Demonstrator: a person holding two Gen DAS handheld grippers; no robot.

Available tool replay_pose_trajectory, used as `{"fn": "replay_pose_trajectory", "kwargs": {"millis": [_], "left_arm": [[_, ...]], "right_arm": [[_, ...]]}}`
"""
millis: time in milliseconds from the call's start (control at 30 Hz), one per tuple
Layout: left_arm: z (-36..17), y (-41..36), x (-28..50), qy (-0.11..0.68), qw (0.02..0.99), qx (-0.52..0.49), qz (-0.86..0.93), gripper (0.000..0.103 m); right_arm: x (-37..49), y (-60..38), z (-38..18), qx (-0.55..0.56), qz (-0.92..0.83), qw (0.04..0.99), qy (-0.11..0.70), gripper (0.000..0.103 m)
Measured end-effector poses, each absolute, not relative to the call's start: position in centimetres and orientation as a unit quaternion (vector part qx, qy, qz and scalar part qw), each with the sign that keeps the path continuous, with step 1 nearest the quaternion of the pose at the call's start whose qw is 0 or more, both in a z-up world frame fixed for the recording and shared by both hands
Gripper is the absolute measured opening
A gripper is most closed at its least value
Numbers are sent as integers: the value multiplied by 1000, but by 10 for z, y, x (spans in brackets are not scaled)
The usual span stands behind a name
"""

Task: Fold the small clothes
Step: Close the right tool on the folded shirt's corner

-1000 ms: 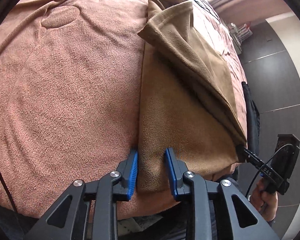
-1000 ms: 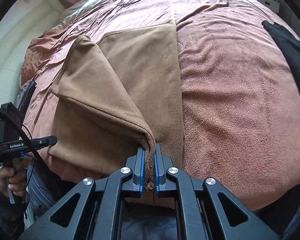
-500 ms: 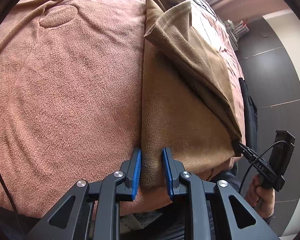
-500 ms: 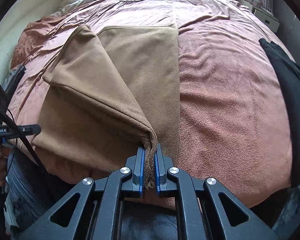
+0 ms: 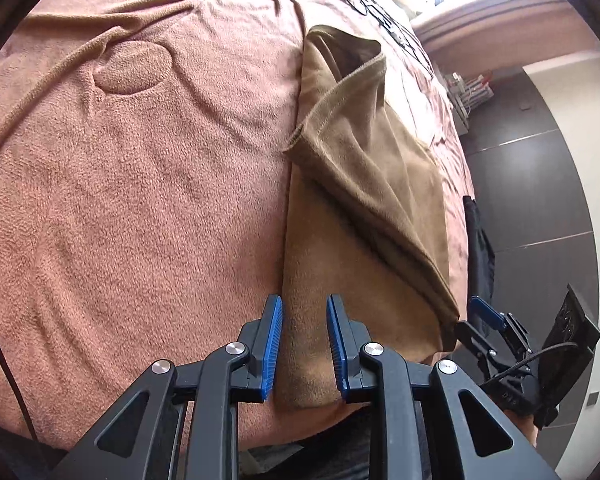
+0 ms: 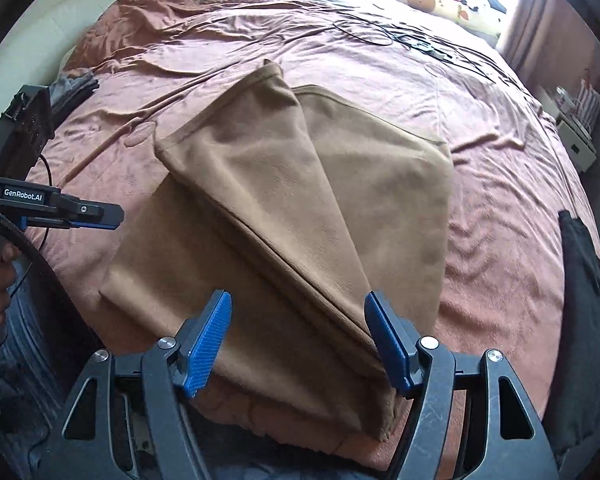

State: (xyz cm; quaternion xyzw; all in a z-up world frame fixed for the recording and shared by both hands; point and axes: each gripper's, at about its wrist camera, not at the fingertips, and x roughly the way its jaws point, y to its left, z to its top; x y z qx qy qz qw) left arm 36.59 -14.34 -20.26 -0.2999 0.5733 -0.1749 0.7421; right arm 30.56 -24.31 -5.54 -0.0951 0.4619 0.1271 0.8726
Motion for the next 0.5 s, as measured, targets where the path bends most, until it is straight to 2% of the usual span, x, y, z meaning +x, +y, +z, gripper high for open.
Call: {"fn": "replay_pose_trajectory", "kwargs": {"millis": [33,100,200,500], "left_arm": [[-202,-140,366,570,743,-304,-174,25],[-200,-134,367,566,743,-311,-174,25],[-197,-125,369,560,745,-318,-173,25],[-188,-92,373,540,749,-346,-167,25]], "right_arm": [[309,-236,-54,-104,135,872,460,67],[314,-224,-54,-121,148,869,458,59],[327,-208,-57,-138,166,860,461,54],[369,-165,-72,-182,202,839,471,53]]}}
